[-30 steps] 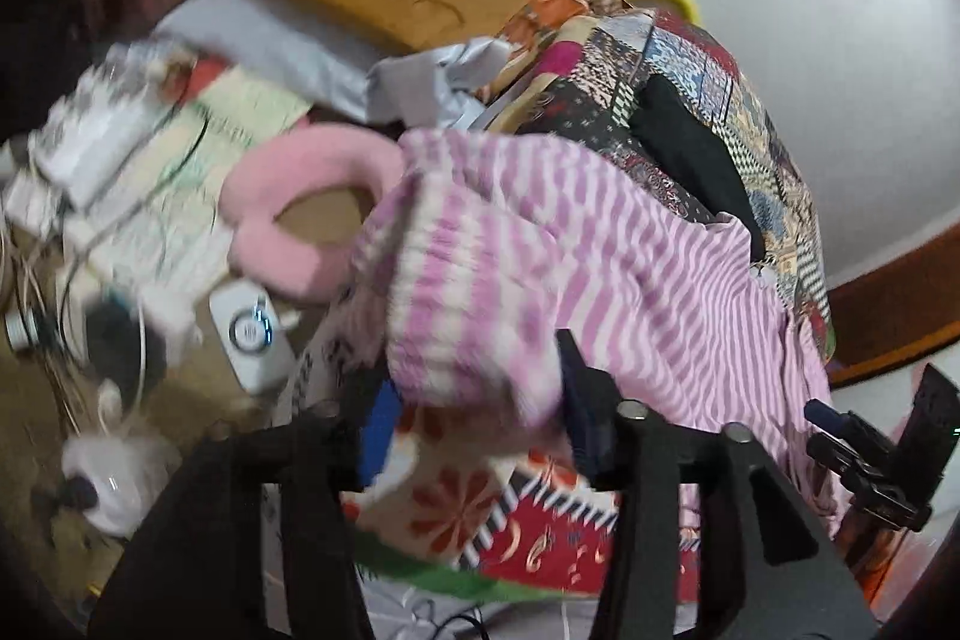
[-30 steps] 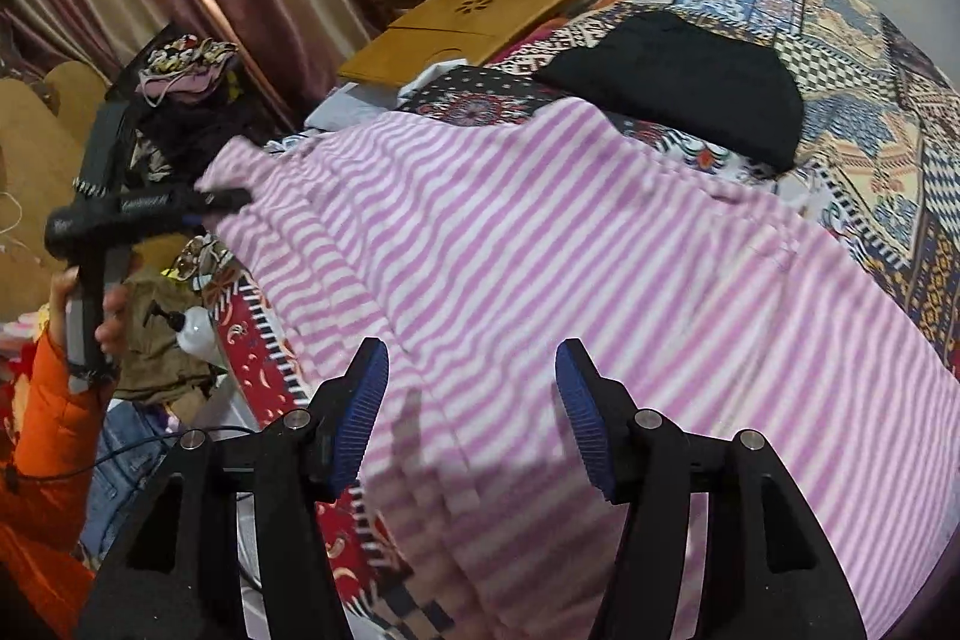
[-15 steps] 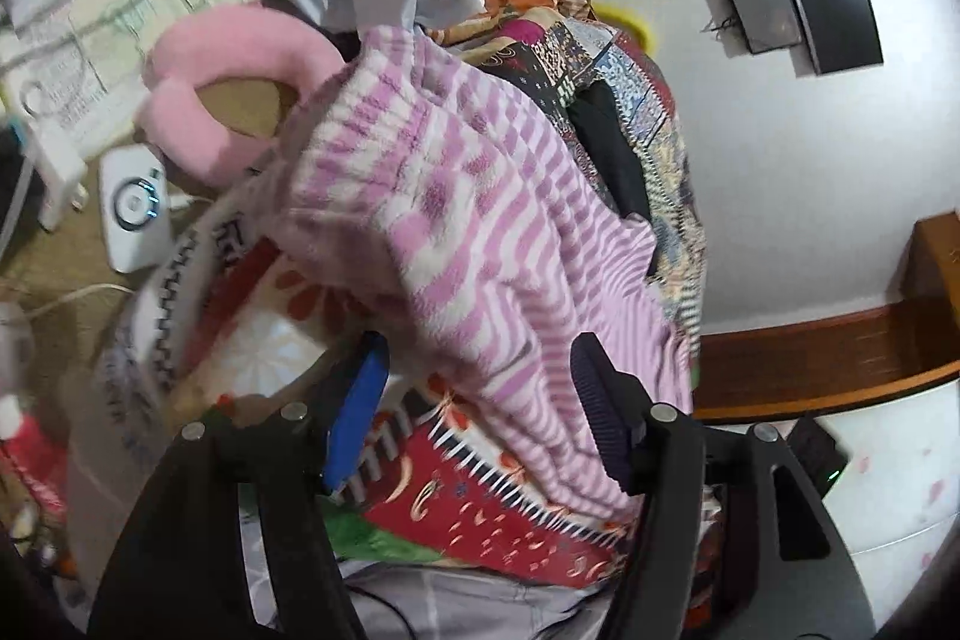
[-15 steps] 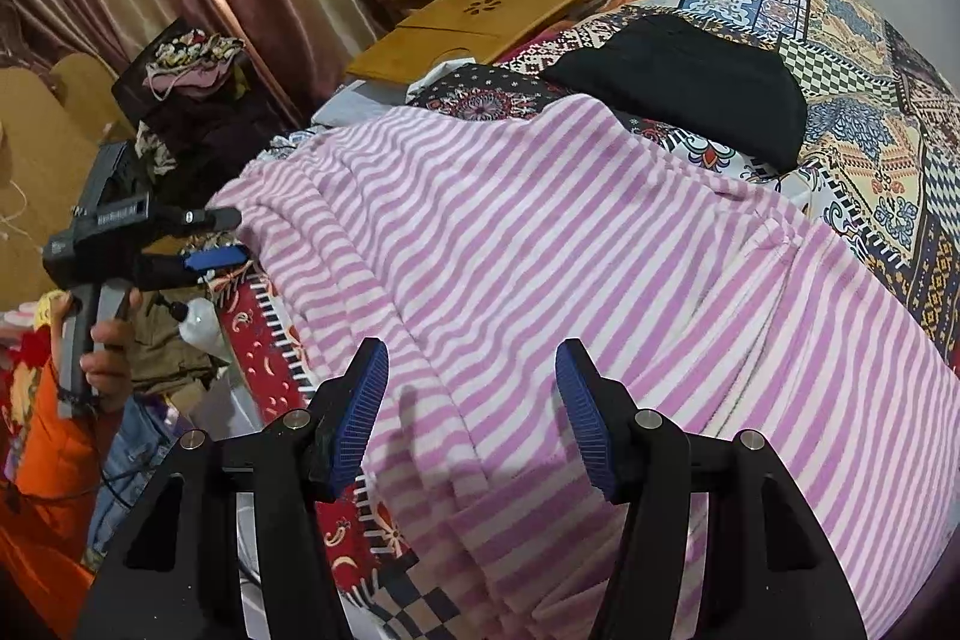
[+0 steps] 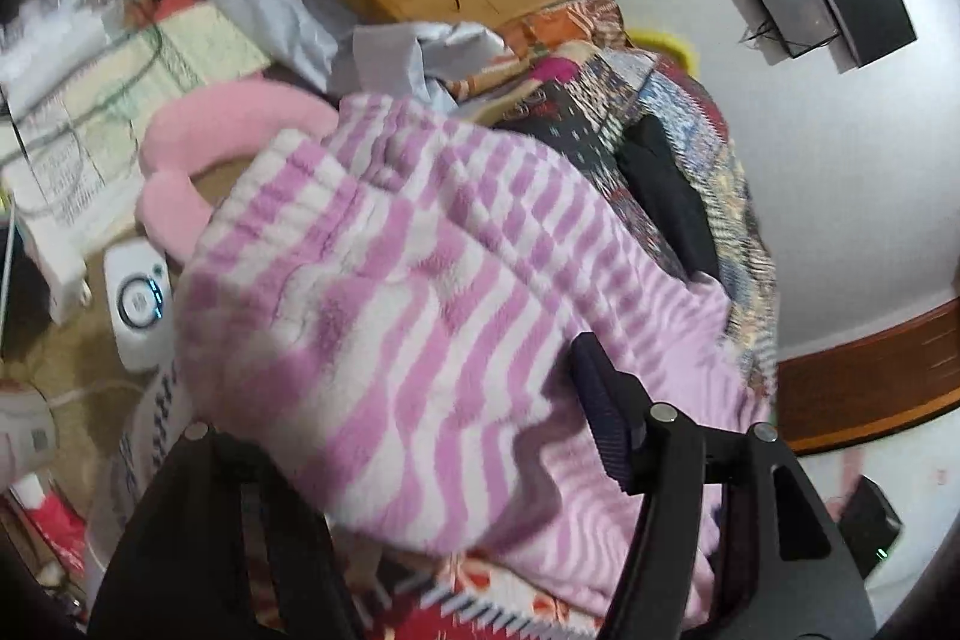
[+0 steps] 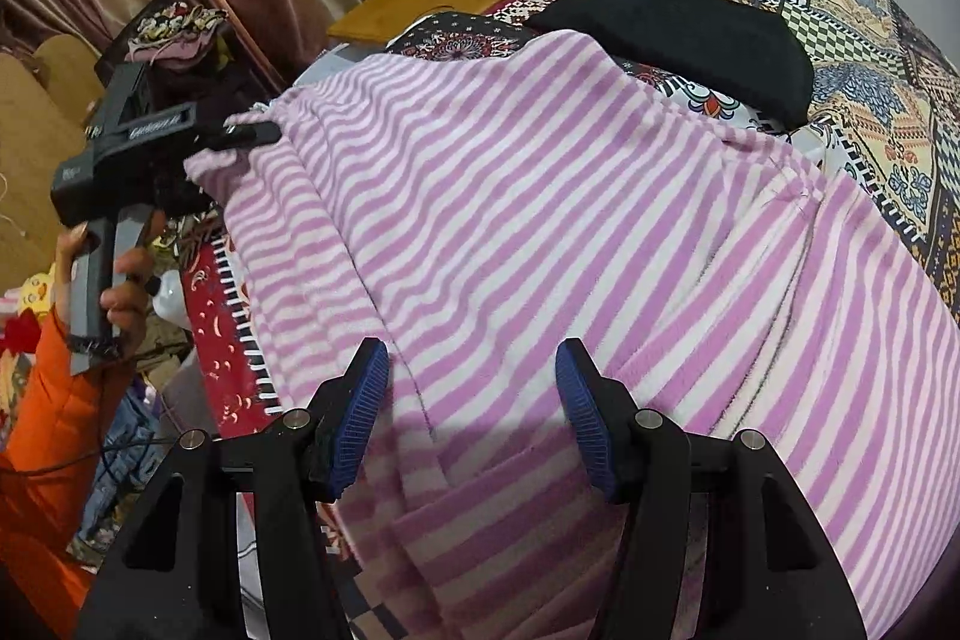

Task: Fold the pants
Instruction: 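Lift the grasped cloth edge with the left gripper and fold it over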

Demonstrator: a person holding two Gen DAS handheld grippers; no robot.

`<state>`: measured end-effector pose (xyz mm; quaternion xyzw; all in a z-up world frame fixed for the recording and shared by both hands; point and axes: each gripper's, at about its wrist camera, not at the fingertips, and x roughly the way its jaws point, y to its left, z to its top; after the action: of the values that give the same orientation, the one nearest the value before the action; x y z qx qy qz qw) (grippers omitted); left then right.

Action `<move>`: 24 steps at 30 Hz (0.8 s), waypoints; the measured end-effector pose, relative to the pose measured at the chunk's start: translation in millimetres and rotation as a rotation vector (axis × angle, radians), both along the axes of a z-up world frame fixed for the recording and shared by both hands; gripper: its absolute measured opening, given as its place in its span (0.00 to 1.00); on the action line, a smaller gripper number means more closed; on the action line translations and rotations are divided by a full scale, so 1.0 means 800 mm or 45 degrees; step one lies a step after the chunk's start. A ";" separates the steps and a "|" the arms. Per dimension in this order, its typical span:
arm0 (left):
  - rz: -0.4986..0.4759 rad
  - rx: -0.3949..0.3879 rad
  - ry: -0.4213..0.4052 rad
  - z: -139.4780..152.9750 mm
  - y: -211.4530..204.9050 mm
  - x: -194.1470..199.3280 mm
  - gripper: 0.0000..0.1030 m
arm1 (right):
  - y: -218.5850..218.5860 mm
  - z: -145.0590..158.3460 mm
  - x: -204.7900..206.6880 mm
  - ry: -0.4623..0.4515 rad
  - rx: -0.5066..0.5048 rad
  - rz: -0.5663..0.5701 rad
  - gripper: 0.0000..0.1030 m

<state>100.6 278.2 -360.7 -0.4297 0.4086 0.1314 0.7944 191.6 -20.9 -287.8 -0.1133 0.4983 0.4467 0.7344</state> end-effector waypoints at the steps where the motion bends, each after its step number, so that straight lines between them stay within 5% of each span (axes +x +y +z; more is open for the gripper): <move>1: 0.005 0.062 0.019 0.003 -0.002 0.008 0.52 | 0.001 0.000 -0.001 -0.005 -0.002 0.002 0.53; 7: -0.065 0.293 0.073 0.020 -0.021 0.037 0.26 | -0.001 0.001 -0.003 -0.012 -0.002 0.008 0.53; 13: -0.108 0.482 0.032 0.062 -0.044 0.046 0.22 | -0.011 0.018 -0.004 -0.019 0.041 -0.022 0.53; 24: -0.321 0.680 -0.287 0.195 -0.132 0.066 0.18 | -0.094 0.072 -0.001 -0.194 0.081 -0.202 0.53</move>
<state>153.1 172.7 -204.7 -0.1637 0.3192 0.0862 0.9295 190.6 -95.8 -230.1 -0.0839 0.4341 0.3928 0.8064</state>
